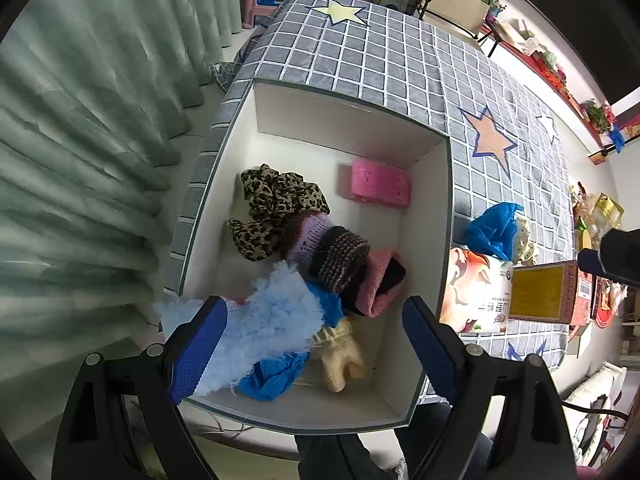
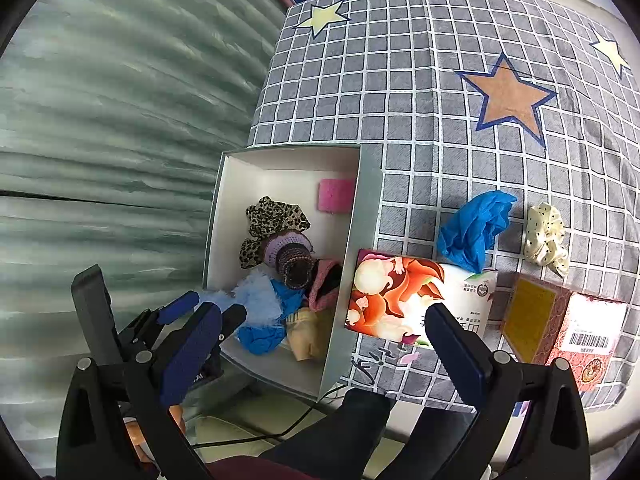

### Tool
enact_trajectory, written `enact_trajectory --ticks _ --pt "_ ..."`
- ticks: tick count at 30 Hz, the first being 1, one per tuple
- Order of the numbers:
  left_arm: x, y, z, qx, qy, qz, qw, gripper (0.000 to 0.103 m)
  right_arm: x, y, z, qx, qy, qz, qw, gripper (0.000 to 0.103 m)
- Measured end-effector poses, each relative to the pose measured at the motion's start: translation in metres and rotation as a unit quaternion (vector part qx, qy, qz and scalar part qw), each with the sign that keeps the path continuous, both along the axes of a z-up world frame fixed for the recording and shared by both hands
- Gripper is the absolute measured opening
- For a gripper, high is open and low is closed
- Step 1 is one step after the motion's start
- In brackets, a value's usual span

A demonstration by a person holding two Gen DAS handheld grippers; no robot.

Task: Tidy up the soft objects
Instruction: 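Move both grippers out of the box toward the blue glove and polka-dot scrunchie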

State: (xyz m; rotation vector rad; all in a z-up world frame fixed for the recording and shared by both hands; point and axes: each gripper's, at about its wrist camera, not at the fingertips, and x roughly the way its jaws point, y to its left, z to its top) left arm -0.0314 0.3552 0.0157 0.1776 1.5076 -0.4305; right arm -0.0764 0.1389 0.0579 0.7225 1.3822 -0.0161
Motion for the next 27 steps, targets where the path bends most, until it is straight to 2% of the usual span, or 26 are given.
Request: enact_trajectory --ticks 12,16,21,27 --pt "-0.004 -0.003 0.009 0.021 -0.016 -0.002 0.9996 0.091 0.006 0.02 -0.004 -0.007 0.003 0.051 0.999 0.102" --pt "-0.004 -0.001 0.013 0.035 -0.027 0.002 0.999 0.091 0.012 0.032 0.002 -0.035 -0.004 0.082 0.996 0.102" --pt "-0.003 -0.002 0.013 0.039 -0.026 0.005 0.9989 0.091 0.017 0.052 0.012 -0.118 -0.016 0.144 0.982 0.102" --pt "-0.002 -0.011 0.016 0.026 -0.02 0.002 0.9995 0.091 0.017 0.054 0.011 -0.119 -0.017 0.159 0.98 0.102"
